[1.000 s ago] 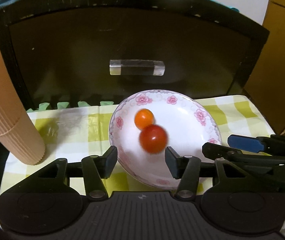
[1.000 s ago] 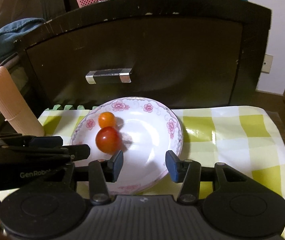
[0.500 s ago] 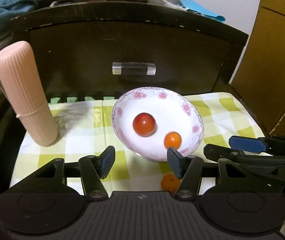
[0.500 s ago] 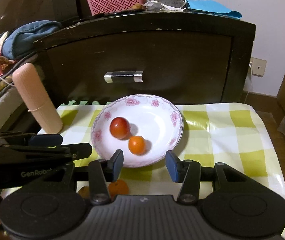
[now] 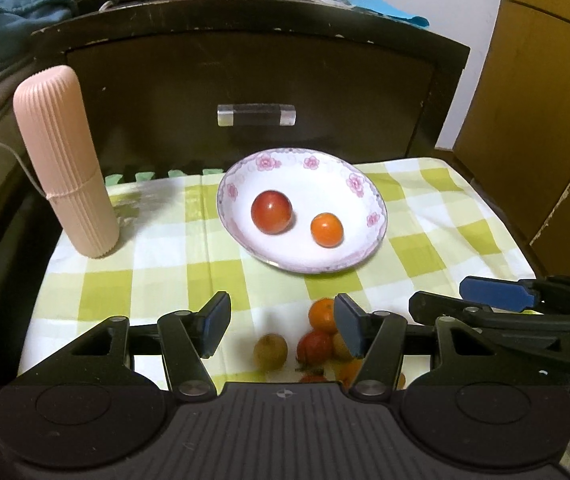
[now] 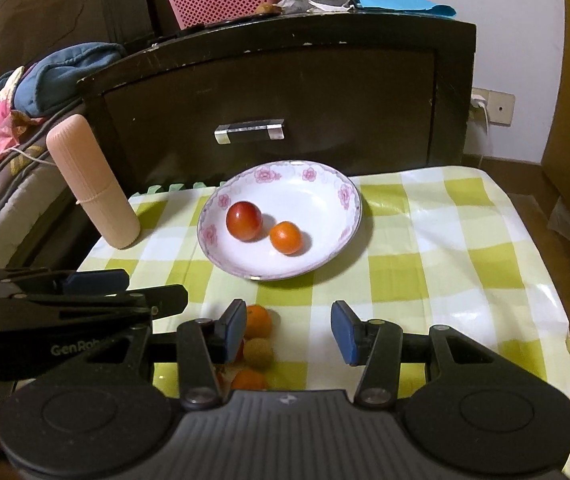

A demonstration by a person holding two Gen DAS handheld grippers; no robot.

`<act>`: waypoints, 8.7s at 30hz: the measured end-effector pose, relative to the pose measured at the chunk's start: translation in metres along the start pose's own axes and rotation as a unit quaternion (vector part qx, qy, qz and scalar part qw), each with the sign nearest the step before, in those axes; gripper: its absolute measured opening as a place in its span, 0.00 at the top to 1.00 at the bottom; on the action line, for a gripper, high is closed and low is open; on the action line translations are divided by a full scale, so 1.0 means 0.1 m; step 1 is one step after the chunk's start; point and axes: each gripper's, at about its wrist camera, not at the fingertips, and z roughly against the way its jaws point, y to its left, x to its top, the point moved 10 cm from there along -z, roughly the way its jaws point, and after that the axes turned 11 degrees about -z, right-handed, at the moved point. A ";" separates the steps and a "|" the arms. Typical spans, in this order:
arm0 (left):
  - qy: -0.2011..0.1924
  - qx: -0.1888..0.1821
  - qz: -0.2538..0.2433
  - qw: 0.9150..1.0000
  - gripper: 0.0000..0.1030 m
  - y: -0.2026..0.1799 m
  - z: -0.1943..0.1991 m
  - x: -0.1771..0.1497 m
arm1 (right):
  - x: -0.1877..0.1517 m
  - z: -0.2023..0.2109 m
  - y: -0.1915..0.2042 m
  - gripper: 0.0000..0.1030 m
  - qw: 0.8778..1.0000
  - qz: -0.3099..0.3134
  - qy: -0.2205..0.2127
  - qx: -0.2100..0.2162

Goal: Organize fruits

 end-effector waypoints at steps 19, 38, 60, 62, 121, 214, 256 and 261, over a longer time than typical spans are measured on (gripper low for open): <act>0.017 0.007 -0.026 0.999 0.38 -0.15 0.23 -0.36 | -0.45 0.23 -0.02 0.57 1.000 -0.012 0.024 -0.002; 0.042 0.005 -0.040 0.998 0.40 -0.22 0.31 -0.65 | -0.78 0.31 -0.02 0.57 0.999 -0.028 0.046 -0.005; 0.078 0.012 -0.047 0.996 0.28 -0.16 0.15 -0.86 | -1.03 0.14 -0.07 0.55 0.996 -0.015 0.085 -0.003; 0.083 0.017 -0.046 0.995 0.28 -0.13 0.13 -0.88 | -1.04 0.09 -0.06 0.54 0.996 -0.012 0.089 -0.002; 0.105 -0.021 -0.127 0.986 0.68 -0.41 -0.53 -0.65 | -1.11 -0.16 -0.29 0.68 0.989 -0.024 0.145 -0.029; 0.135 -0.081 -0.159 0.975 0.47 -0.51 -0.16 -0.97 | -0.53 -0.17 -0.22 0.68 0.996 -0.011 0.082 -0.031; 0.111 -0.056 -0.166 0.978 0.55 -0.42 -0.13 -0.82 | -0.56 -0.17 -0.08 0.68 0.996 0.003 0.083 -0.017; 0.100 -0.049 -0.162 0.980 0.55 -0.37 -0.14 -0.72 | -0.51 -0.15 -0.08 0.68 0.997 0.001 0.075 -0.016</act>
